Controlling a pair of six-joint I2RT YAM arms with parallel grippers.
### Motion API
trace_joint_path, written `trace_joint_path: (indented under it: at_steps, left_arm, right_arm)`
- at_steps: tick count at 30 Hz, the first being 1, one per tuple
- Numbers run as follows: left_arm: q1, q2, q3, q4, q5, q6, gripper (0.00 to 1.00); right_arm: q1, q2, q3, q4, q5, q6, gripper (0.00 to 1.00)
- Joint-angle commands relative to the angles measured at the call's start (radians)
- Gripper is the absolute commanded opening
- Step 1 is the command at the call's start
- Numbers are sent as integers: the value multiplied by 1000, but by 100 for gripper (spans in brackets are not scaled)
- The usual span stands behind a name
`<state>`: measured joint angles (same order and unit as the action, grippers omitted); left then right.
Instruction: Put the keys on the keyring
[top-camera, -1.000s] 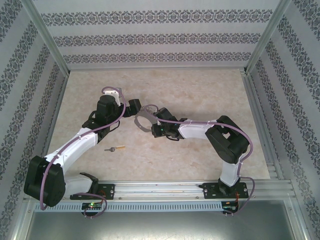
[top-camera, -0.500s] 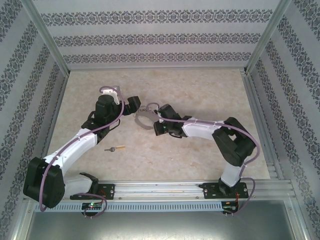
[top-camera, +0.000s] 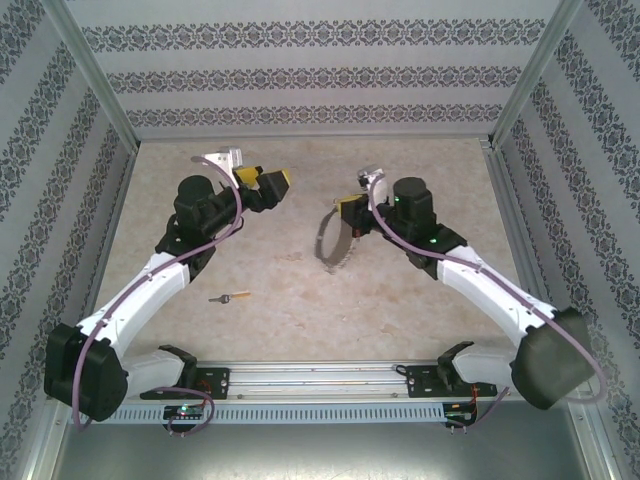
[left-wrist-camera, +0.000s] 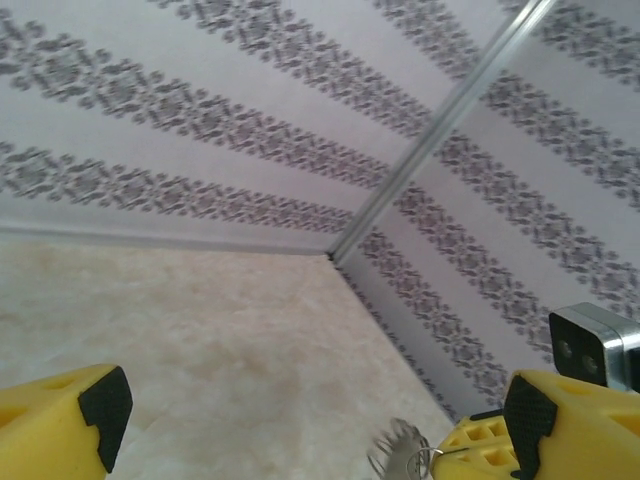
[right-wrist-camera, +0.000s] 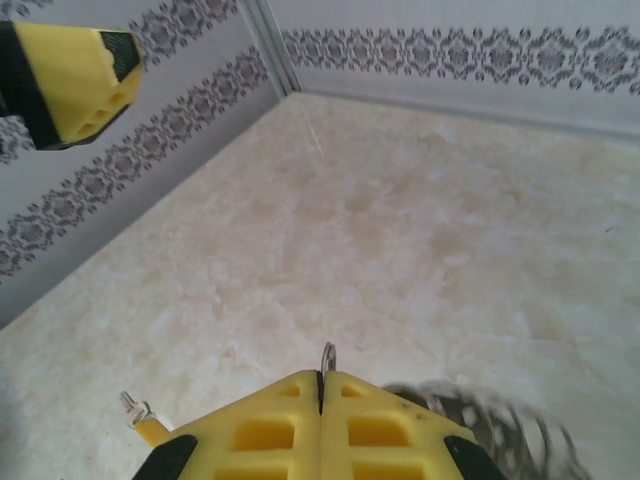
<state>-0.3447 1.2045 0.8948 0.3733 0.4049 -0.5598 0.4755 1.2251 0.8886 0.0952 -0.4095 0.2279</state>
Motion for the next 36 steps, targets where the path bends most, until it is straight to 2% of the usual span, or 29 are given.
trace_joint_path:
  at_steps: [1,4,10,14,20,32,36]
  left_arm:
    - [6,55,47,14,122,18,94]
    - [7,109,77,30,200,8,89]
    - [1,193,82,176,358,-73,76]
    - [-21,208,77,208,415,-83,67]
    - [-71,227,77,235,506,-78,59]
    - [-100,283,82,367,565,-163,37]
    - [-116,289,90,393,584,-176,34]
  right_arm:
    - [-36,-65,-38,99,-142,-17,0]
    - [-68,-104,-56,108,-201,3,0]
    - [-114,-137,-85,157,-294,59,0]
    - [-132,-142,-101,197,-334,95,0]
    - [-140,-136,-119,256,-376,134,0]
    - [-145,-120,-122,354,-411,202,0]
    - [-144,-107,-119,378,-413,219,0]
